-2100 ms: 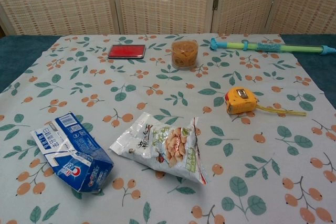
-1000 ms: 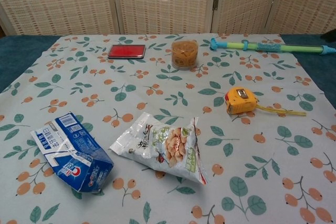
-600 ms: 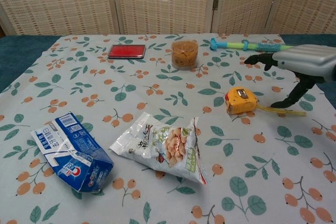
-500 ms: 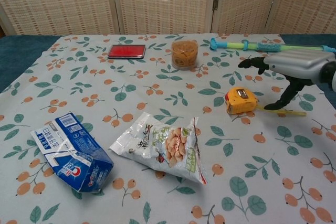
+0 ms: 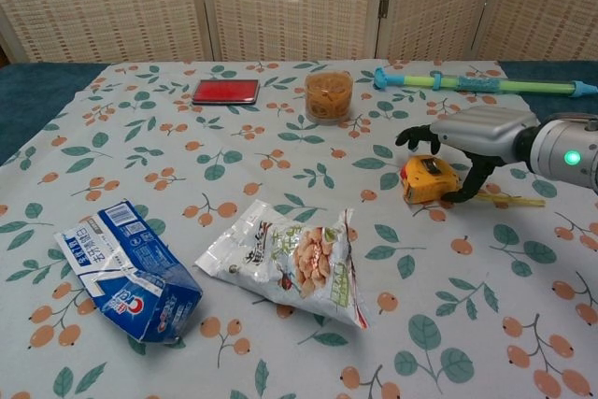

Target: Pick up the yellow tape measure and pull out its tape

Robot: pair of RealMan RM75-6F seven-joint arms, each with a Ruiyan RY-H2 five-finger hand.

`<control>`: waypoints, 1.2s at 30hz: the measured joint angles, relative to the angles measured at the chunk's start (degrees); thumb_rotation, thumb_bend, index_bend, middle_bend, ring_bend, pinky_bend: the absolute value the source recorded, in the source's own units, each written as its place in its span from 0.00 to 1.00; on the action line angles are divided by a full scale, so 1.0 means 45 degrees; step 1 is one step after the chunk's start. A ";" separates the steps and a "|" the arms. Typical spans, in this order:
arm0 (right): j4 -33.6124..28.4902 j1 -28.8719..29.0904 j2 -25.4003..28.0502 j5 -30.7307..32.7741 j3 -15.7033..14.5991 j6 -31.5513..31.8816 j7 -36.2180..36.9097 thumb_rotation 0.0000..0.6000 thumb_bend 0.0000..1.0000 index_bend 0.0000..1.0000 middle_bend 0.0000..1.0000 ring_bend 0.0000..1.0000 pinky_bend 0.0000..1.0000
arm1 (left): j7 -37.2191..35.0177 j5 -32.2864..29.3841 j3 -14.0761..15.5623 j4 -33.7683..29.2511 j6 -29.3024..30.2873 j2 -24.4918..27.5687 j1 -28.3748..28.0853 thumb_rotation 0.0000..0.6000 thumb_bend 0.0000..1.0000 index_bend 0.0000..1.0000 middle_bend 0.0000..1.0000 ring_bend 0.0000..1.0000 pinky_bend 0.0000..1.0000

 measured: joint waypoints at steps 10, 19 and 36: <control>0.0714 0.0279 -0.0433 -0.0130 -0.0178 0.0003 0.0551 1.00 0.48 0.39 0.37 0.37 0.27 | -0.0130 -0.0092 -0.0008 0.0079 -0.0032 0.0037 0.0032 1.00 0.20 0.21 0.07 0.09 0.00; -0.0002 0.0003 -0.0031 -0.0121 0.0051 0.0979 0.1550 1.00 0.53 0.52 0.48 0.46 0.32 | -0.0637 0.0289 -0.0555 0.0145 0.0062 -0.0386 -0.0490 1.00 0.21 0.25 0.13 0.14 0.00; -0.3316 0.0090 -0.0196 0.0694 0.1648 0.2582 0.3253 1.00 0.54 0.56 0.52 0.53 0.31 | -0.0591 -0.0167 -0.2678 -0.0830 -0.1902 -0.2287 -0.3770 1.00 0.21 0.17 0.13 0.14 0.00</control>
